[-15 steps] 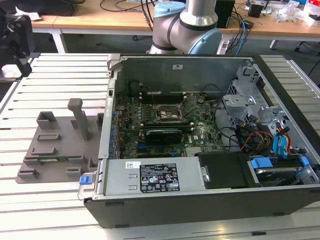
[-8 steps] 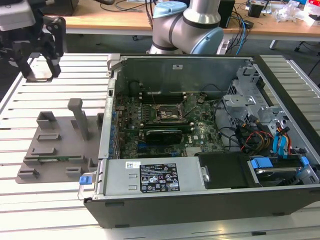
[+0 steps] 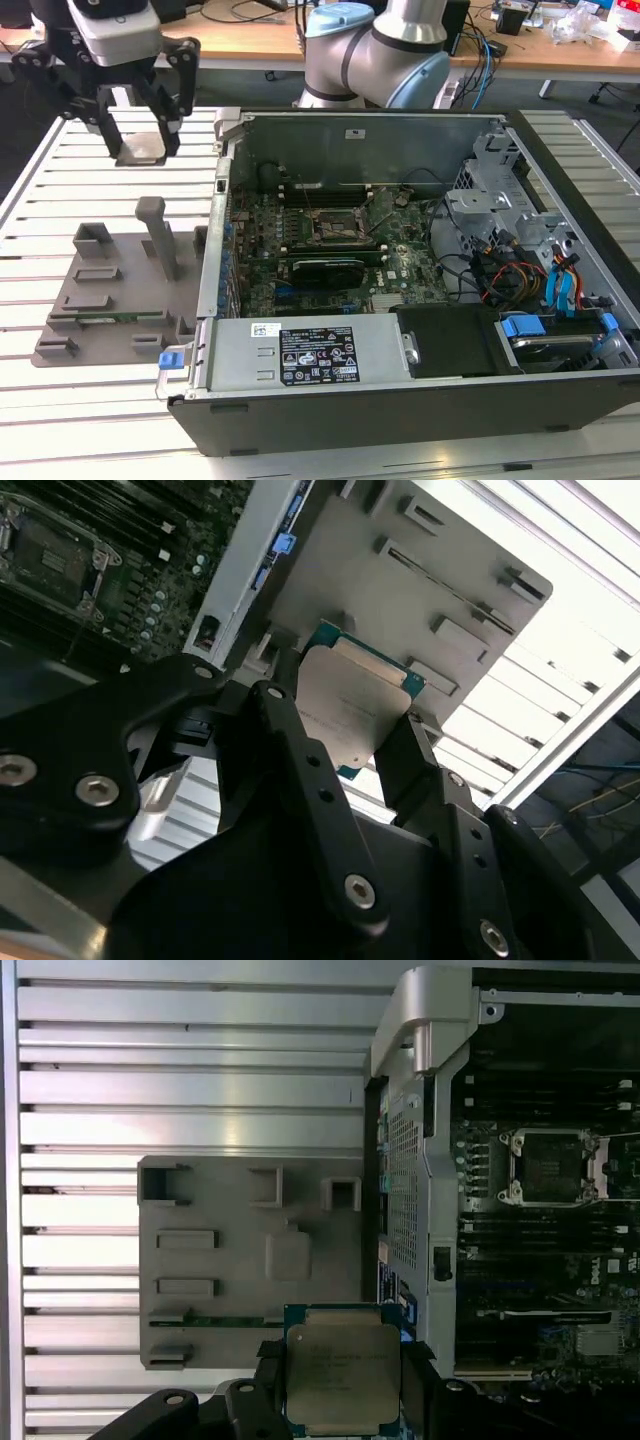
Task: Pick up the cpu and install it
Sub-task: 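Pick up the cpu and move it towards the insertion slot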
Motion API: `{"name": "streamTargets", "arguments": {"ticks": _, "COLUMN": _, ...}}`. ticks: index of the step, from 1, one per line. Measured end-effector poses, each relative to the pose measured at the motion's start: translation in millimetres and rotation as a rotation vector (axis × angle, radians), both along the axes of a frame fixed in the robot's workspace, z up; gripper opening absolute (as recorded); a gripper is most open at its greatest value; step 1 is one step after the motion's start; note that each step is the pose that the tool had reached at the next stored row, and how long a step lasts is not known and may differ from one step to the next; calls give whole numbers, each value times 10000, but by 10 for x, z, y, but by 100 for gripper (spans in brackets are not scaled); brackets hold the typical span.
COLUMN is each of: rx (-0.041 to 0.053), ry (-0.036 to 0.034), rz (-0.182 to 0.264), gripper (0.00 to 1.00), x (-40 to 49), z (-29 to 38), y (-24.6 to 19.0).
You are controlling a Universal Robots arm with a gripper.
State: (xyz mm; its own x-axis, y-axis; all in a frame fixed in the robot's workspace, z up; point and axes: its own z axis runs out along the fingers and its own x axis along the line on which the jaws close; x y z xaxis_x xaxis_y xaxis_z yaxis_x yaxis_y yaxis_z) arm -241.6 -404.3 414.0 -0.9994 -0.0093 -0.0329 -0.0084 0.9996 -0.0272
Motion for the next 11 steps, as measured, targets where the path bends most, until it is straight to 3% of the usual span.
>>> {"name": "streamTargets", "arguments": {"ticks": 5, "rx": -3, "ry": 0, "rz": 0, "gripper": 55, "x": 301, "z": -12, "y": 0}}
{"name": "streamTargets", "arguments": {"ticks": 6, "rx": -4, "ry": 0, "rz": 0, "gripper": 55, "x": 395, "z": -15, "y": 0}}
{"name": "streamTargets", "arguments": {"ticks": 11, "rx": -4, "ry": -1, "rz": 0, "gripper": 55, "x": 567, "z": -21, "y": 0}}
